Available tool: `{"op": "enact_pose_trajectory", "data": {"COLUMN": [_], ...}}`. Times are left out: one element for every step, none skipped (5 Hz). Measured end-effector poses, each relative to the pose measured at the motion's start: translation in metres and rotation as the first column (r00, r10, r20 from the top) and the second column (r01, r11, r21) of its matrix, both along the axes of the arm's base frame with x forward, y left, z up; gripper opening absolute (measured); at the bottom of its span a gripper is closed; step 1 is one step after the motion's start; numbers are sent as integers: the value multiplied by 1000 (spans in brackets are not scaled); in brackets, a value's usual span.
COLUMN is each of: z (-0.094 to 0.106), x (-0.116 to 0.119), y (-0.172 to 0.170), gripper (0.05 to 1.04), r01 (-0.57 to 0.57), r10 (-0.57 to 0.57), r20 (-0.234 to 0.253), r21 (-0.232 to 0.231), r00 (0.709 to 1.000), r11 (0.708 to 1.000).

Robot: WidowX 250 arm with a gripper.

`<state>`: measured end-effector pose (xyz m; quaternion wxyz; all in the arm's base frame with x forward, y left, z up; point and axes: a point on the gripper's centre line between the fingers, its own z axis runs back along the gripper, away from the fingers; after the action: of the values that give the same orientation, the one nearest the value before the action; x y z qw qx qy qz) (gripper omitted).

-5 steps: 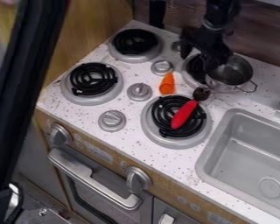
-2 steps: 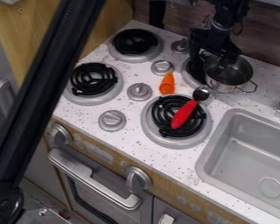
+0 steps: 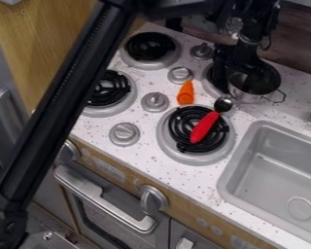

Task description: Move the silver pot to the bottom left side burner

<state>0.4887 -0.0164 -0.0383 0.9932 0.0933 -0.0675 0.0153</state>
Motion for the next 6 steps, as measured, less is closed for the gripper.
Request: {"op": "enact_pose_trajectory", "data": {"z": [-8, -10, -7, -5, -5, -3], "x": [-4, -4, -2, 2, 6, 12], "y": [-1, -2, -4, -5, -6, -13], "gripper": [786, 508, 231, 101, 78, 77], "r01": [-4, 32, 75, 92, 114, 149], "r10": [4, -32, -75, -92, -114, -149], "r20": [-39, -66, -75, -63, -38, 8], "r21": [-2, 2, 1, -2, -2, -20], "r00": [999, 997, 994, 994, 993, 989], "r11": [1000, 999, 997, 996, 994, 989]}}
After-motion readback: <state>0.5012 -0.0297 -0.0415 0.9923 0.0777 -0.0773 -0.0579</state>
